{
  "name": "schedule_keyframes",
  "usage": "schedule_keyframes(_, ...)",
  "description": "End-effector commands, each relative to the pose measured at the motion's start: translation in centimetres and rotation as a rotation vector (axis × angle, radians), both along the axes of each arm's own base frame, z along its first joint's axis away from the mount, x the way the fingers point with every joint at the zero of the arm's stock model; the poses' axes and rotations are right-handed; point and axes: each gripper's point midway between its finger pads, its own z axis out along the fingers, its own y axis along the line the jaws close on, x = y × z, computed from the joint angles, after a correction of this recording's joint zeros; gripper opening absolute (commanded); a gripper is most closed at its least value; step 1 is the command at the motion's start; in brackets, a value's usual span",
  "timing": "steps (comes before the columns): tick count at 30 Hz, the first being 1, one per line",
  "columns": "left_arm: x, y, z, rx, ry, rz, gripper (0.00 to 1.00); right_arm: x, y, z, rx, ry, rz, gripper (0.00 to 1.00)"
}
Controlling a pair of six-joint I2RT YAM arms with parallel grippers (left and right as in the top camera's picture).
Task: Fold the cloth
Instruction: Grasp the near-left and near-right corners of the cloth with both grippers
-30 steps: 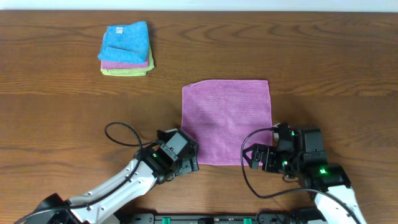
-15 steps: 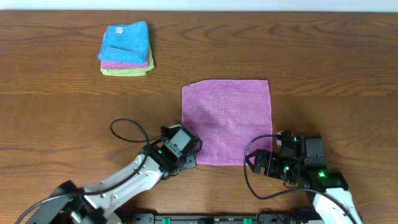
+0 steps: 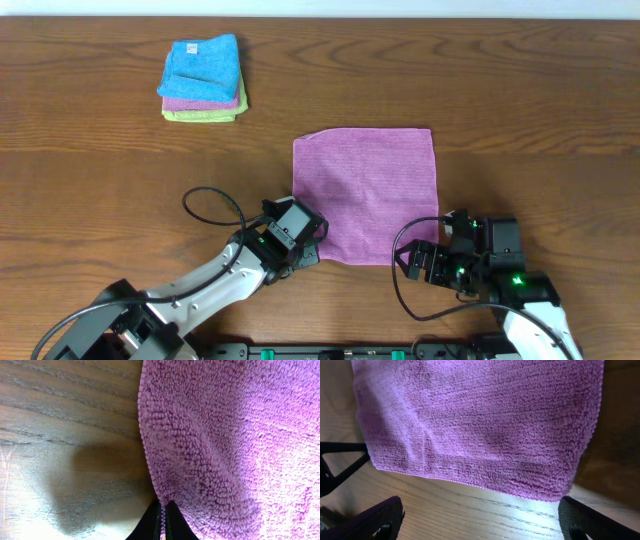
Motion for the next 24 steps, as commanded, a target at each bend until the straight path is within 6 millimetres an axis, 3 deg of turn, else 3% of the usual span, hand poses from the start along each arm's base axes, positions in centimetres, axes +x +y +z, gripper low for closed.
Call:
schedule_keyframes(1,-2.3,1.4,-2.0,0.054,0.107,-0.011,0.06,0.1,-0.3,-0.1,-0.01,-0.004,-0.01,0.99)
schedule_keyframes(8,-3.9,1.8,-2.3,0.065,0.177,-0.024,0.06,-1.5,-0.3,-0.7,-0.008,0.071,-0.011,0.99)
schedule_keyframes(13,-4.2,2.1,-2.4,0.076,0.192,-0.024,0.06,-1.1,-2.4,-1.5,-0.104,0.105,-0.145,0.99)
schedule_keyframes(17,-4.2,2.1,-2.4,0.076,0.193,-0.024,0.06,-0.6,-2.8,-1.5,-0.125,0.078,-0.145,0.98)
schedule_keyframes(20,-4.2,2.1,-2.4,0.076,0.192,-0.024,0.06,-0.5,-3.1,-1.6,-0.139,0.077,-0.159,0.88)
schedule_keyframes(22,-4.2,2.1,-2.4,0.075,0.191,-0.024,0.06,-0.4,-3.3,-1.8,-0.148,0.087,-0.182,0.7)
schedule_keyframes(24,-4.1,2.1,-2.3,0.073,0.189,-0.024,0.06,-0.3,-3.8,-2.1,-0.166,0.107,-0.228,0.63)
